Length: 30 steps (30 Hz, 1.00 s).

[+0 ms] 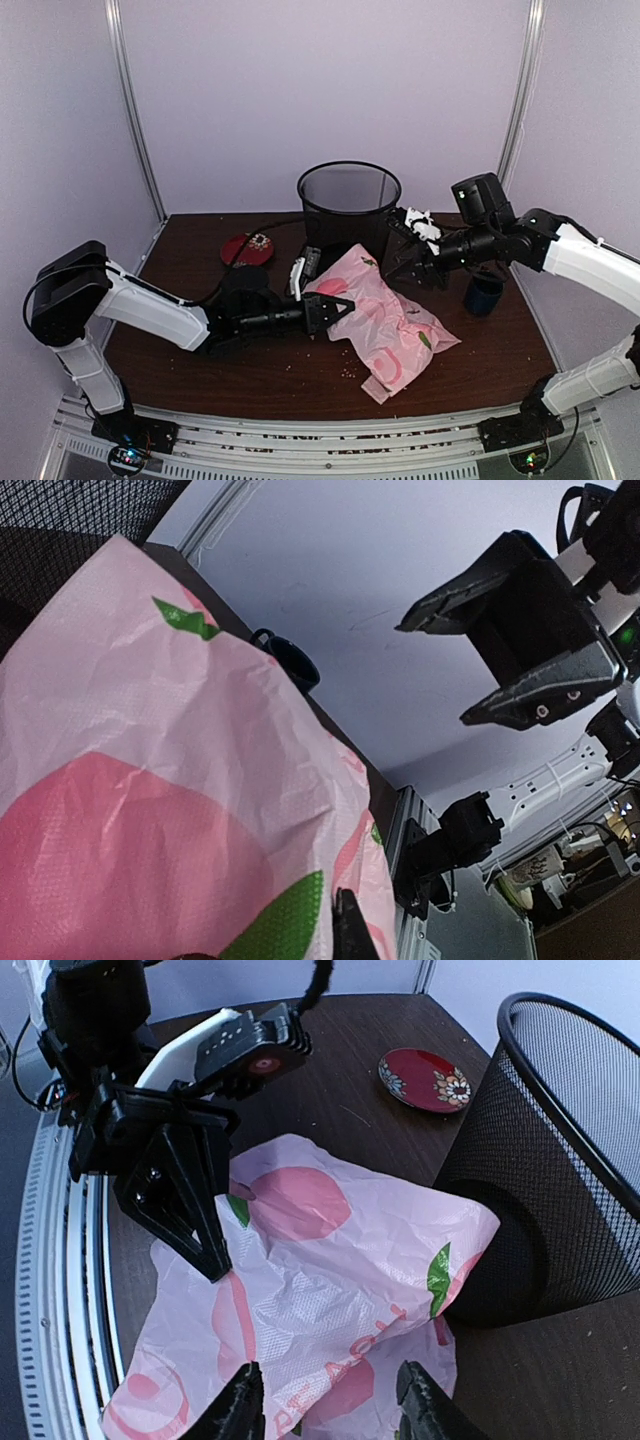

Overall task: Put the trash bags into the trash bin
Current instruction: Pass from the right arm to the left

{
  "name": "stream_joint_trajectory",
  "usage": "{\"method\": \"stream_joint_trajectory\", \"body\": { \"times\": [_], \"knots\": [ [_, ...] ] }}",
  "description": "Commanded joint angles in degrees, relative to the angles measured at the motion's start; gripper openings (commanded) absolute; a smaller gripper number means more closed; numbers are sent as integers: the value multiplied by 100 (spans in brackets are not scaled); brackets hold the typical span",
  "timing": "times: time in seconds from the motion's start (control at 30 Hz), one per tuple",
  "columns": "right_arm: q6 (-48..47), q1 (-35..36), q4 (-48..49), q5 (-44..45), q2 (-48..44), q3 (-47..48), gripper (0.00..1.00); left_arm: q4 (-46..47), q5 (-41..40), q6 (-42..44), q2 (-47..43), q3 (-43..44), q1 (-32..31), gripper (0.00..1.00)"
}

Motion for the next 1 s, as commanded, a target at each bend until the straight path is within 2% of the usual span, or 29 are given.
{"method": "stream_joint_trajectory", "body": {
  "times": [0.0,0.1,0.23,0.53,0.6,0.7,0.83,0.9,0.93,0.97],
  "knots": [
    [-669,625,-585,990,138,-63,45,27,26,281,-274,-49,5,0],
    [-721,960,-419,1262,225,-39,47,-33,-8,308,-331,-42,5,0],
    [-695,1032,-206,1331,417,-34,56,72,319,369,-316,15,5,0],
    [-390,1107,585,1507,701,-347,54,396,924,379,-307,-6,-2,0],
    [-364,1107,627,1320,722,-337,49,375,917,380,-307,-22,-4,0],
    [-299,1107,668,1004,713,-289,27,369,883,390,-321,-33,-4,0],
    [-273,1100,598,659,694,-234,3,284,838,438,-326,20,-4,0],
    [-264,1054,496,496,674,-195,0,47,834,602,-371,87,-4,0],
    [-254,998,407,316,658,-169,0,-129,817,725,-420,107,-8,11],
    [-243,897,313,82,643,-130,0,-324,787,888,-512,90,-4,27]
  ]
}}
